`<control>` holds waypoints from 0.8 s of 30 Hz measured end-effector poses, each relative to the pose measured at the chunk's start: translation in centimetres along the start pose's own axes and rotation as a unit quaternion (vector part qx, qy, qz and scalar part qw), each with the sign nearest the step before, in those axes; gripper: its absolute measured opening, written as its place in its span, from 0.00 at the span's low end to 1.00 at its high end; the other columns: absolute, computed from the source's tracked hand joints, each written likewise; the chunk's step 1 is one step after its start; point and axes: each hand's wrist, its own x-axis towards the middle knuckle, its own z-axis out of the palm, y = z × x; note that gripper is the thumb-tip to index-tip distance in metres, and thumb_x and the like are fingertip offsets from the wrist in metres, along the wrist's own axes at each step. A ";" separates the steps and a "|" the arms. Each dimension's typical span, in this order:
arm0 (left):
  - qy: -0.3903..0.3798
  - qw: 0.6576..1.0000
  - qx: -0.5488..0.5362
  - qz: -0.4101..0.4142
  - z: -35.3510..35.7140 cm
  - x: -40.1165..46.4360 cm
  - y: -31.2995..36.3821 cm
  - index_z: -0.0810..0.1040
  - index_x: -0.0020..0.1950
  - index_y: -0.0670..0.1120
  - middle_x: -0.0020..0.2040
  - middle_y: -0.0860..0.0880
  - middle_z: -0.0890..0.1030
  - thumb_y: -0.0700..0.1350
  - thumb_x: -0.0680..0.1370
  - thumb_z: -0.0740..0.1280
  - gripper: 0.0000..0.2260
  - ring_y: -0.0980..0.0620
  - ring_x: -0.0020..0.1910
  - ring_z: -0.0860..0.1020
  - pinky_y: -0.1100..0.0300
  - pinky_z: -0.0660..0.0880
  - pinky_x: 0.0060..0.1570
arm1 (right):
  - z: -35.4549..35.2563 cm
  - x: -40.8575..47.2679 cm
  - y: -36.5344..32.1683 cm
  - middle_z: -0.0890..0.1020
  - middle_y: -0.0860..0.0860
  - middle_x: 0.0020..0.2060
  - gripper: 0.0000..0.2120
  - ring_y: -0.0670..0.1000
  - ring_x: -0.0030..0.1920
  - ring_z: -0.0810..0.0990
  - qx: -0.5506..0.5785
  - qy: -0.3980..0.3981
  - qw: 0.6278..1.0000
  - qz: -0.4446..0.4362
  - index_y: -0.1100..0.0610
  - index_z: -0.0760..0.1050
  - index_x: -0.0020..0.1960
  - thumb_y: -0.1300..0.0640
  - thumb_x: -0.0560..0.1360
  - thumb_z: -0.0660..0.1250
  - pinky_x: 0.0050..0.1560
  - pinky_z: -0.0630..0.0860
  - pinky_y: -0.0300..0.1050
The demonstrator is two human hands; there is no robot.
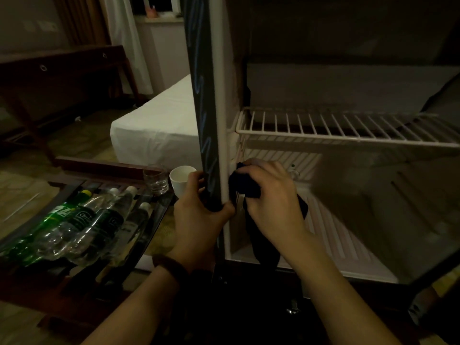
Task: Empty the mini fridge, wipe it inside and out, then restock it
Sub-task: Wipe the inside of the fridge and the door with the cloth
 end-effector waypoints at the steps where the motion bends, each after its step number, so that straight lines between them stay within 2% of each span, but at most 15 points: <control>1: -0.002 1.000 -0.001 -0.001 0.0 0.0 0.0 0.66 0.52 0.61 0.50 0.62 0.76 0.39 0.66 0.75 0.26 0.63 0.50 0.77 0.62 0.77 0.50 | 0.0 0.6 0.2 0.82 0.57 0.47 0.18 0.60 0.47 0.78 -0.012 -0.005 1.000 0.000 0.61 0.79 0.48 0.69 0.60 0.65 0.47 0.74 0.51; 3: -0.008 1.000 -0.001 -0.006 0.0 0.0 0.1 0.66 0.51 0.61 0.50 0.63 0.74 0.38 0.66 0.75 0.26 0.65 0.49 0.75 0.61 0.77 0.51 | 0.0 1.9 0.6 0.79 0.55 0.41 0.16 0.59 0.44 0.77 -0.006 -0.010 0.999 0.040 0.61 0.75 0.49 0.72 0.62 0.65 0.42 0.70 0.46; 5: -0.011 1.000 0.000 -0.013 0.1 0.0 0.2 0.66 0.54 0.56 0.49 0.64 0.73 0.38 0.67 0.75 0.25 0.67 0.48 0.74 0.61 0.76 0.51 | 0.5 2.9 1.0 0.74 0.55 0.39 0.18 0.57 0.42 0.74 -0.004 -0.006 0.995 0.095 0.62 0.69 0.52 0.75 0.65 0.65 0.38 0.66 0.45; 7: -0.012 1.000 0.006 -0.014 0.1 0.0 0.2 0.66 0.55 0.55 0.49 0.64 0.72 0.39 0.67 0.75 0.25 0.65 0.48 0.75 0.60 0.76 0.52 | 1.4 3.2 1.0 0.74 0.59 0.39 0.19 0.58 0.41 0.73 -0.015 0.029 0.994 0.107 0.65 0.69 0.53 0.77 0.64 0.65 0.37 0.65 0.46; 9: -0.009 1.000 0.014 -0.011 0.2 0.1 0.2 0.65 0.55 0.54 0.49 0.62 0.72 0.39 0.67 0.75 0.25 0.62 0.49 0.75 0.60 0.76 0.52 | 2.2 2.8 0.9 0.76 0.61 0.39 0.19 0.61 0.41 0.75 -0.003 0.068 0.992 0.104 0.65 0.72 0.48 0.79 0.60 0.66 0.38 0.67 0.47; 12: -0.004 1.000 0.014 -0.006 0.2 0.0 0.0 0.66 0.55 0.53 0.50 0.60 0.74 0.39 0.67 0.75 0.25 0.61 0.50 0.76 0.59 0.77 0.52 | 2.4 1.1 0.5 0.78 0.60 0.40 0.18 0.55 0.46 0.73 0.029 0.104 0.992 0.071 0.63 0.74 0.44 0.77 0.57 0.67 0.42 0.72 0.50; 14: 0.002 1.000 0.011 -0.002 0.3 -0.1 -0.2 0.67 0.55 0.54 0.49 0.62 0.75 0.39 0.66 0.75 0.25 0.64 0.49 0.77 0.60 0.77 0.51 | 2.0 -0.7 -0.2 0.80 0.59 0.45 0.18 0.52 0.50 0.71 0.044 0.107 0.993 0.038 0.63 0.74 0.46 0.75 0.57 0.68 0.47 0.73 0.50; 16: 0.010 1.000 0.017 -0.001 0.4 -0.1 -0.2 0.67 0.55 0.54 0.48 0.63 0.74 0.39 0.66 0.76 0.25 0.69 0.47 0.76 0.65 0.77 0.49 | 1.6 -1.9 -0.9 0.80 0.58 0.51 0.18 0.53 0.53 0.72 0.046 0.099 0.994 0.004 0.62 0.74 0.48 0.73 0.58 0.68 0.51 0.73 0.50; 19: 0.008 1.000 0.009 -0.003 0.3 -0.1 0.0 0.67 0.55 0.54 0.48 0.66 0.72 0.38 0.67 0.75 0.25 0.74 0.43 0.74 0.70 0.76 0.47 | 2.2 -0.6 0.4 0.81 0.58 0.48 0.20 0.56 0.51 0.74 0.037 0.078 0.996 0.024 0.63 0.76 0.49 0.75 0.58 0.69 0.49 0.75 0.52; 21: 0.000 1.000 0.010 -0.011 0.2 -0.1 0.1 0.66 0.55 0.53 0.48 0.65 0.71 0.37 0.67 0.74 0.24 0.71 0.45 0.74 0.64 0.77 0.50 | 3.0 1.2 2.2 0.81 0.60 0.46 0.20 0.59 0.49 0.76 0.049 0.050 0.993 0.099 0.64 0.77 0.52 0.76 0.61 0.67 0.48 0.76 0.52; 24: -0.013 1.000 0.002 -0.020 0.1 0.0 0.2 0.67 0.57 0.53 0.50 0.63 0.72 0.38 0.67 0.74 0.24 0.60 0.52 0.75 0.52 0.77 0.55 | 3.6 1.5 4.4 0.80 0.62 0.48 0.20 0.60 0.52 0.76 0.044 -0.007 0.984 0.171 0.64 0.77 0.55 0.75 0.66 0.64 0.49 0.67 0.39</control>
